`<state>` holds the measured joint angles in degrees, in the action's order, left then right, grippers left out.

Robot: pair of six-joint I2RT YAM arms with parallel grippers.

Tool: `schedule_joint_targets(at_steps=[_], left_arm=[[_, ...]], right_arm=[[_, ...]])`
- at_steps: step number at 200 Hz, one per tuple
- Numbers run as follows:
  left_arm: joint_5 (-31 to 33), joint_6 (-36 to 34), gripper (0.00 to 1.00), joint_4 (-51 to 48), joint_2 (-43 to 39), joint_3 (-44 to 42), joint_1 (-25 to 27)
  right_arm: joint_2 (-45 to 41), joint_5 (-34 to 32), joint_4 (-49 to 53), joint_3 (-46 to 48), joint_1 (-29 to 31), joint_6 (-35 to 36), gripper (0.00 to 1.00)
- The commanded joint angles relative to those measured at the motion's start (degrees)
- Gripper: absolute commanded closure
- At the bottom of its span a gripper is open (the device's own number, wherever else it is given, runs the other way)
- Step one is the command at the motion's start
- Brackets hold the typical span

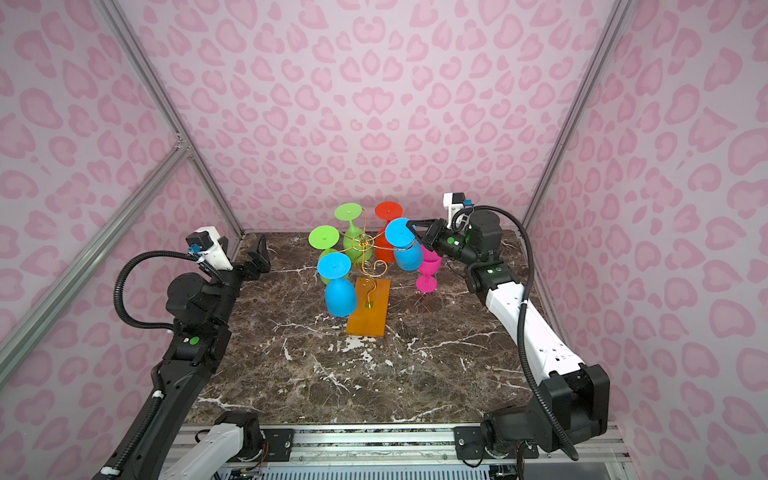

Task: Take the wine glass off the wine glass rack
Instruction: 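Move the right gripper to the cyan glass foot on the rack and grasp it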

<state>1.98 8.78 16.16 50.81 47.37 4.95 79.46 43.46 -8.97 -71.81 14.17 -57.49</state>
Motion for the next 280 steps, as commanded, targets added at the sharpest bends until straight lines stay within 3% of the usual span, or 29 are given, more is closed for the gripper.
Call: schedule_joint_targets(at_steps=[1, 147, 280], left_arm=[[0.31, -0.30, 0.03, 0.89, -0.34, -0.27, -0.06], [0.53, -0.18, 0.03, 0.80, -0.36, -0.27, -0.13], [0.50, -0.08, 0.03, 0.76, -0.39, -0.26, -0.18]], right_arm=[[-0.44, -0.13, -2.37, 0.52, -0.22, -0.58, 1.00], [-5.08, 0.22, -2.12, 5.12, -0.77, -1.11, 1.00], [-4.33, -1.78, -3.04, 4.45, 3.83, -0.90, 1.00]])
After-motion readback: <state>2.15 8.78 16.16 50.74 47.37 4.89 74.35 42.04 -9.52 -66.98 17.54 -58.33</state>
